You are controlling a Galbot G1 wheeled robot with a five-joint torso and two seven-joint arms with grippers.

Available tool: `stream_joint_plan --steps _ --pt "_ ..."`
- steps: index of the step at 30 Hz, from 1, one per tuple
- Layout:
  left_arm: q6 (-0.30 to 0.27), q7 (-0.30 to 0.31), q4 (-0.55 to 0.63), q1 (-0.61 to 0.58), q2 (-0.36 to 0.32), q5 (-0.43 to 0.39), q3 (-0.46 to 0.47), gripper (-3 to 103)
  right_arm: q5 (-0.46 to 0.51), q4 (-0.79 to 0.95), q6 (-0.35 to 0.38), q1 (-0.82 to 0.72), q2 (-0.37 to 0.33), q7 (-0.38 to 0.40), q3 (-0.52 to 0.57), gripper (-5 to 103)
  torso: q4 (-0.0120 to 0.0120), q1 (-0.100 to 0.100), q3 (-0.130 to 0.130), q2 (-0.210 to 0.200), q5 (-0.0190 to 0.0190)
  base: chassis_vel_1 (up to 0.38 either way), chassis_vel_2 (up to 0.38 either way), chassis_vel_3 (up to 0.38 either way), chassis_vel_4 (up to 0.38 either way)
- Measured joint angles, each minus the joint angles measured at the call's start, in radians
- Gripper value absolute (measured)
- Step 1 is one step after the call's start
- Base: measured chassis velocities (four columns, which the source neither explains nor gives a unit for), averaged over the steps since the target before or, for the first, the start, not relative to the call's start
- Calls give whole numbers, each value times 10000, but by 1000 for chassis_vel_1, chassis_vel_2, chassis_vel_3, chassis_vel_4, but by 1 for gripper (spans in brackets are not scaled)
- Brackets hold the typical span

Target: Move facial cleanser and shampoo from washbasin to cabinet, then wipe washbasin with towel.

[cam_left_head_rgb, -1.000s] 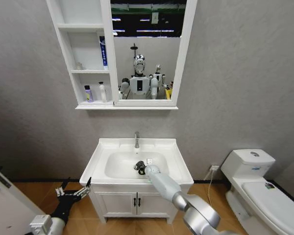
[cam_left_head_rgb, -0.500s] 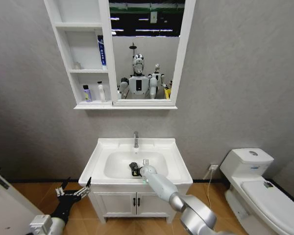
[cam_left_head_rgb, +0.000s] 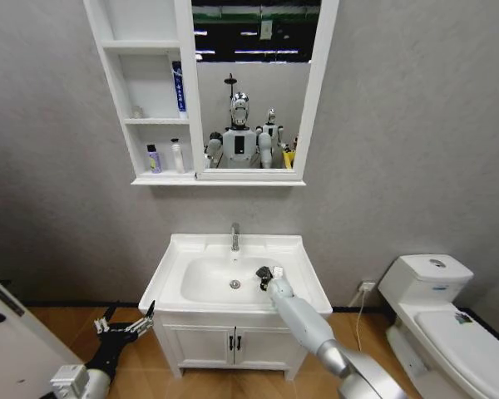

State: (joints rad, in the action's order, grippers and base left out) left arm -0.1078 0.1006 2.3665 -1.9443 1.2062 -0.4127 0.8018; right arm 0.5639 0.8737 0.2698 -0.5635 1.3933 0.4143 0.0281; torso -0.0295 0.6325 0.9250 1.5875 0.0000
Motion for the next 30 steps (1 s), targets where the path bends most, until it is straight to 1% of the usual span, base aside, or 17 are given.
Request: stream_joint_plan --steps 1,2,3,5,7,9,10,12,14,16,21,22,23,26,28,29,30 --pt "0 0 0 0 0 0 0 100 0 0 0 0 0 0 0 6 0 0 0 0 0 0 0 0 0" --pt "0 0 0 0 0 0 0 100 -796 126 -531 -102 -75 -73 118 6 -5 0 1 -1 -2 0 0 0 0" --pt "0 0 0 0 0 0 0 100 -1474 506 -976 -259 -204 -118 266 6 -22 2 1 -1 -10 0 0 0 0" --pt "0 0 0 0 0 0 -1 100 -1678 843 -1114 -361 -278 -70 366 6 -29 2 0 0 -18 0 0 0 0" --pt "0 0 0 0 -1 0 0 100 -1865 1061 -1243 -436 -317 -64 437 6 -30 2 0 0 -13 -64 -60 -27 -42" --pt "1 0 0 0 0 0 0 100 -2312 1217 -1615 -447 -442 -409 616 6 -14 4 0 -1 -10 -32 -9 -2 -9" --pt "1 0 0 0 0 0 0 100 -2312 1217 -1615 -447 -442 -409 616 6 -14 4 0 -1 -10 0 0 0 0" --pt "0 1 0 0 0 0 0 100 -2060 1083 -1714 -309 -566 -825 651 6 -11 3 -1 -1 -7 0 0 0 0" --pt "0 1 0 0 0 0 0 100 -2060 1083 -1714 -309 -566 -825 651 6 -11 3 -1 -1 -7 0 0 0 0" --pt "0 1 0 0 0 0 0 100 -1735 658 -1725 -34 -702 -1359 584 6 -10 3 -1 -1 -5 0 0 0 0" --pt "0 0 0 0 0 0 0 100 -1543 109 -1400 375 -883 -1669 525 6 -10 2 -2 0 -4 0 0 0 0" --pt "0 0 0 0 0 0 0 100 -1506 81 -1270 415 -938 -1725 508 6 -9 3 -2 0 -4 0 0 0 0" --pt "0 1 0 0 0 0 0 100 -1386 146 -910 435 -1094 -1899 479 6 -9 2 -2 0 -5 0 0 0 0" --pt "0 0 0 0 0 0 0 100 -1738 137 -622 409 -1220 -2167 597 6 -10 1 -3 1 -5 0 0 0 0" --pt "1 0 0 0 0 0 0 100 -1835 66 -633 401 -1264 -2332 621 6 -10 0 -3 1 -5 0 0 0 0" --pt "0 0 0 0 0 0 0 100 -1868 5 -770 397 -1313 -2574 621 4 -10 0 -3 0 -4 0 0 0 0" --pt "1 1 0 0 0 0 0 100 -1943 -46 -982 394 -1323 -2800 651 9 -10 0 -3 1 -6 0 0 0 0"
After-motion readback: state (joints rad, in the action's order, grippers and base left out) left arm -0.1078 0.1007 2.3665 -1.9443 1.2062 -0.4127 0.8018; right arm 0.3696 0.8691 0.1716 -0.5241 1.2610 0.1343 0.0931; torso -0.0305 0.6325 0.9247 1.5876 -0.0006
